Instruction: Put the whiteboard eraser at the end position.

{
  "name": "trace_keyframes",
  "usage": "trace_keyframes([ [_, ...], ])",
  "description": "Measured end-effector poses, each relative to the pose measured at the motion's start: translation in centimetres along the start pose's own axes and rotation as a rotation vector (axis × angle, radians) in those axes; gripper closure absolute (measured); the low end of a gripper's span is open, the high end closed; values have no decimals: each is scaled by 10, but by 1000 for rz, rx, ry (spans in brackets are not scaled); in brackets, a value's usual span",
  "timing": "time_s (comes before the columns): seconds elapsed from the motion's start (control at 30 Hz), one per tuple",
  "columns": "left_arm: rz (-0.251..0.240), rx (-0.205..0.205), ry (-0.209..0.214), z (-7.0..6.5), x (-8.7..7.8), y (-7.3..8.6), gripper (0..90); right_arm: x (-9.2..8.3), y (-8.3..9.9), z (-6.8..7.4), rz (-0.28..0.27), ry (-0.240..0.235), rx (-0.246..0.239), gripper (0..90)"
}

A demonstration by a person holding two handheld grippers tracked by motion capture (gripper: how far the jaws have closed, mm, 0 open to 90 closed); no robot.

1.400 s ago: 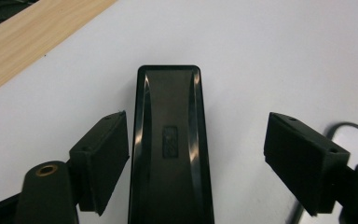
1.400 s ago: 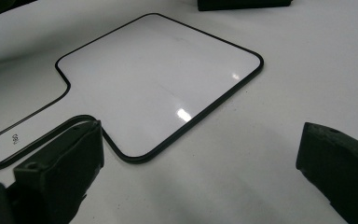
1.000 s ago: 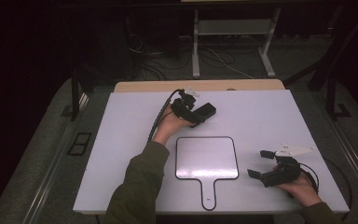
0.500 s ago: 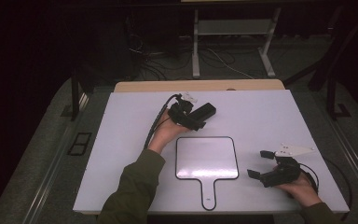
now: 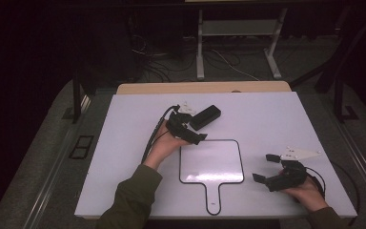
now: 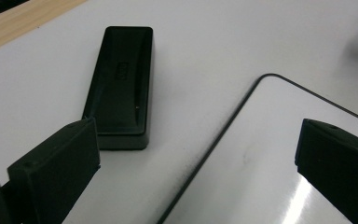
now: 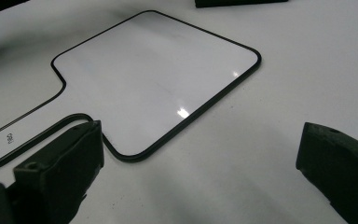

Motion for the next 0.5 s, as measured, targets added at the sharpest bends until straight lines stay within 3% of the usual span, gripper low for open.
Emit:
trace_keyframes([
  [0.5,-25,3,-29,-17,-23,20,0,-2,0,2,-7,-5,-5,0],
])
Point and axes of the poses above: each handheld gripper's, and its own axes: x roughly forward along the jaws, y roughly out of its underside, z roughly to its left, the point moved 8 cm from there along x, roughly forward along the jaws, and after that the axes turned 12 degrees about x, right-handed, at the moved point
